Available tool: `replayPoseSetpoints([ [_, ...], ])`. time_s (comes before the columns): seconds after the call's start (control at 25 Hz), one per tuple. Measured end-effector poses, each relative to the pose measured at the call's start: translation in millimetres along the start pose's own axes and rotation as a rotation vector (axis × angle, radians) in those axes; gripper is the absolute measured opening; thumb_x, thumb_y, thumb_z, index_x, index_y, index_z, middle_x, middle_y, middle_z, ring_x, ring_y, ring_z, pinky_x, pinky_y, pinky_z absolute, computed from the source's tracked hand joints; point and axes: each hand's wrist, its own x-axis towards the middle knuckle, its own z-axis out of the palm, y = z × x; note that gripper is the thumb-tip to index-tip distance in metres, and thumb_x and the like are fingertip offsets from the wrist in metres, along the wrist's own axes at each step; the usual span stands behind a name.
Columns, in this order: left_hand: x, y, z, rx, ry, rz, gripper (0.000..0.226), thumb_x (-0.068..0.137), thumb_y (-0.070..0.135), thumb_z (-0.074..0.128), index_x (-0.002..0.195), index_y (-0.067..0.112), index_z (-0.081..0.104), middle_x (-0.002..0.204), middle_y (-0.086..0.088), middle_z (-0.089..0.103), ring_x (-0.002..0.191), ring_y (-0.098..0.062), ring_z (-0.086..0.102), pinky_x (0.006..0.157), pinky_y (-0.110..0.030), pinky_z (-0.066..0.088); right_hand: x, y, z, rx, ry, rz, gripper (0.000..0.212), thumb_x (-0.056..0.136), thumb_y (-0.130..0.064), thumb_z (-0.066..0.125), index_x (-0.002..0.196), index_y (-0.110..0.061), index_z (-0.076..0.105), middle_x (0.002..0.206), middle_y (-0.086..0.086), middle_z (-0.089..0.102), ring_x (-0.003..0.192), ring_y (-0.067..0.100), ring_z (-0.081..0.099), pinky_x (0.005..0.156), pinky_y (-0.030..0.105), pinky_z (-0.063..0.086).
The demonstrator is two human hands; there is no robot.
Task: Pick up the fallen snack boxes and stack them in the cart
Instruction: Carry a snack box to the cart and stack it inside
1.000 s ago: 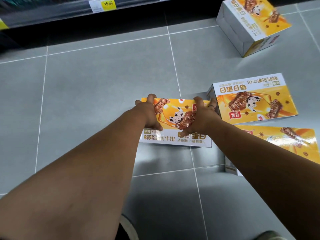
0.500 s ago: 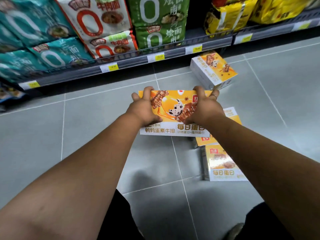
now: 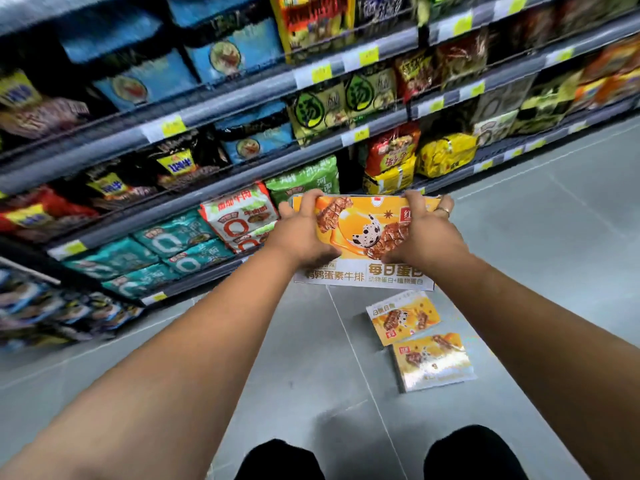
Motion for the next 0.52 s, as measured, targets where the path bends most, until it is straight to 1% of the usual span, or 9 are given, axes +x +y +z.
replayPoseSetpoints([
  [0.08, -14, 41, -50, 0.021, 0.010, 0.054, 0.103, 0.063, 0.042, 0.087, 0.141, 0.038, 0.020, 0.128, -0.015, 0.030, 0.103, -0.037, 0.057, 0.095, -0.035, 0.047, -21, -12, -64, 0.005, 0.040, 0.022, 0.113, 0.055, -0.039, 0.092, 0.142, -0.034, 0.020, 0.145, 0.023, 0.012, 0.100, 0.044, 0.059, 0.089, 0.041, 0.049],
  [0.16, -25, 82, -93, 0.018, 0.021, 0.121, 0.103, 0.061, 0.044, 0.087, 0.139, 0.040, 0.020, 0.125, -0.014, 0.031, 0.100, -0.038, 0.059, 0.096, -0.039, 0.049, -39, -18, -125, 0.003, 0.089, 0.057, 0.115, 0.054, -0.040, 0.092, 0.143, -0.035, 0.019, 0.146, 0.023, 0.011, 0.099, 0.043, 0.060, 0.089, 0.041, 0.049],
  [0.28, -35, 138, -136, -0.014, 0.014, 0.214, 0.105, 0.059, 0.045, 0.088, 0.139, 0.041, 0.021, 0.126, -0.013, 0.029, 0.098, -0.038, 0.059, 0.096, -0.042, 0.049, -63, -17, -197, 0.021, 0.143, 0.118, 0.113, 0.056, -0.038, 0.092, 0.142, -0.035, 0.019, 0.146, 0.024, 0.012, 0.100, 0.044, 0.060, 0.090, 0.041, 0.049],
  [0.4, -43, 197, -162, -0.015, -0.013, 0.314, 0.105, 0.061, 0.043, 0.089, 0.142, 0.040, 0.020, 0.128, -0.014, 0.029, 0.100, -0.036, 0.057, 0.097, -0.041, 0.048, -83, 1, -252, 0.059, 0.219, 0.194, 0.113, 0.055, -0.038, 0.092, 0.141, -0.038, 0.018, 0.144, 0.021, 0.015, 0.100, 0.043, 0.060, 0.089, 0.042, 0.050],
  [0.52, -45, 263, -164, -0.004, -0.010, 0.393, 0.104, 0.063, 0.044, 0.088, 0.141, 0.042, 0.020, 0.127, -0.014, 0.030, 0.098, -0.038, 0.059, 0.096, -0.042, 0.049, -93, 36, -299, 0.080, 0.284, 0.256, 0.113, 0.053, -0.038, 0.093, 0.138, -0.041, 0.018, 0.140, 0.017, 0.018, 0.097, 0.040, 0.060, 0.089, 0.044, 0.052],
])
